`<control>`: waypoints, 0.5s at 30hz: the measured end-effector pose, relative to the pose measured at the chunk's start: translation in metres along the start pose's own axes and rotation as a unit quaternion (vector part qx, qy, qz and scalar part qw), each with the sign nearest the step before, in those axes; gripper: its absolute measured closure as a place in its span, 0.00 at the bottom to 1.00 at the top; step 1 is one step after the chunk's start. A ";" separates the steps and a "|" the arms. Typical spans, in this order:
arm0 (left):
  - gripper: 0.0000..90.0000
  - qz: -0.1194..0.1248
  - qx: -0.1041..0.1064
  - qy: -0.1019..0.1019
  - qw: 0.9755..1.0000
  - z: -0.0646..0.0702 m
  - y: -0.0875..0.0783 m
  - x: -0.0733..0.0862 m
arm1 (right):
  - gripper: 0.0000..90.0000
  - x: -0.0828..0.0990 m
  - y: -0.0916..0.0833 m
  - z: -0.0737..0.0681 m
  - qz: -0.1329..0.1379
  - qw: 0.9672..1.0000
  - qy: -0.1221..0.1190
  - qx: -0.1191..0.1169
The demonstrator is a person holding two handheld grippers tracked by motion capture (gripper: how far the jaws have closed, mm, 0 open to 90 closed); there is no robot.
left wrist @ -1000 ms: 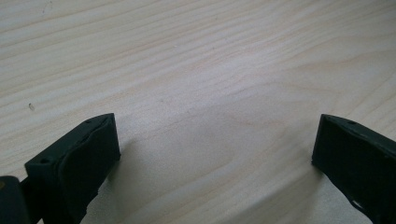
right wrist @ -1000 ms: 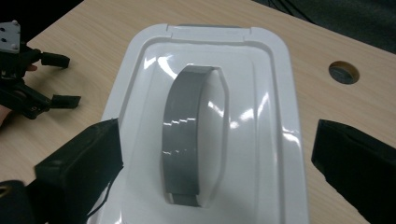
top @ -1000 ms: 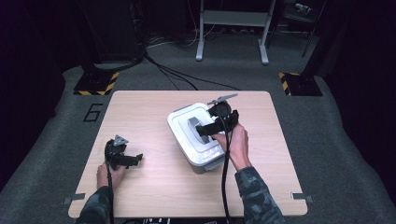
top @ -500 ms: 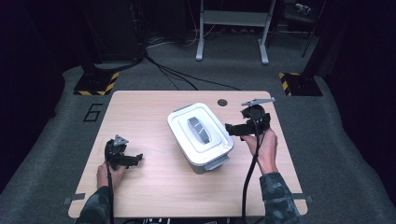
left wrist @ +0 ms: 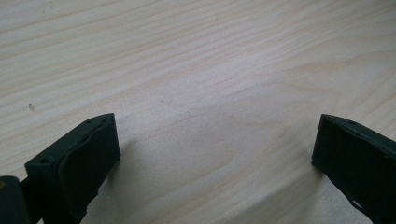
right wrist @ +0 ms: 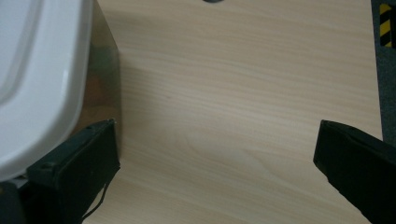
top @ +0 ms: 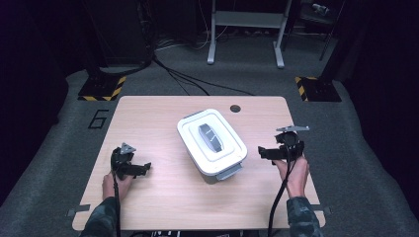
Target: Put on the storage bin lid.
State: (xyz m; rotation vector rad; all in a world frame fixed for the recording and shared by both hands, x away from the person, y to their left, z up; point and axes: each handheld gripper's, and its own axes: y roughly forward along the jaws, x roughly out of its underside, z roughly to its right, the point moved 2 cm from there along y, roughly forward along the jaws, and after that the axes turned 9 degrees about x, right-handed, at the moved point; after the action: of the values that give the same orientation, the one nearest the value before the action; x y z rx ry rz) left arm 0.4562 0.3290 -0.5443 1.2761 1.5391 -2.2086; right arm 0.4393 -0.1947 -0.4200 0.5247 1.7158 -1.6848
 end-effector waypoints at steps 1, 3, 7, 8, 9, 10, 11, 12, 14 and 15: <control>0.01 0.000 0.000 -0.001 1.000 0.000 0.000 0.000 | 0.00 0.006 0.004 0.001 -0.003 1.000 0.005 0.004; 0.00 0.000 0.000 -0.001 1.000 0.000 0.000 0.000 | 0.00 0.017 0.012 0.003 -0.011 1.000 0.010 0.011; 0.00 0.000 0.000 0.000 1.000 0.000 0.000 0.000 | 0.00 0.039 0.029 0.006 -0.029 0.999 0.019 0.015; 0.00 0.000 0.000 0.000 1.000 0.000 0.000 0.000 | 0.00 0.045 0.033 0.007 -0.032 0.999 0.019 0.016; 0.00 0.000 0.000 0.000 1.000 0.000 0.000 0.000 | 0.00 0.050 0.036 0.008 -0.034 0.999 0.024 0.020; 0.00 0.000 0.000 0.000 1.000 0.000 0.000 0.000 | 0.00 0.055 0.039 0.009 -0.038 0.999 0.028 0.018; 0.00 0.000 0.000 -0.001 1.000 0.000 0.000 0.000 | 0.00 0.060 0.042 0.009 -0.037 0.999 0.031 0.021; 0.00 0.000 0.000 0.000 1.000 0.000 0.000 0.000 | 0.00 0.065 0.045 0.010 -0.038 0.999 0.029 0.024; 0.00 0.000 0.001 0.000 1.000 0.000 0.000 0.000 | 0.00 0.075 0.051 0.011 -0.040 0.998 0.028 0.028; 0.00 0.000 0.000 0.000 1.000 0.000 0.000 0.000 | 0.00 0.080 0.053 0.011 -0.045 0.998 0.031 0.031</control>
State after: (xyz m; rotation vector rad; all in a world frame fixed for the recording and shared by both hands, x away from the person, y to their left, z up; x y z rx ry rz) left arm 0.4563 0.3290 -0.5443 1.2764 1.5396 -2.2079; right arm 0.4224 -0.2147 -0.5124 0.5411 1.7595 -1.8085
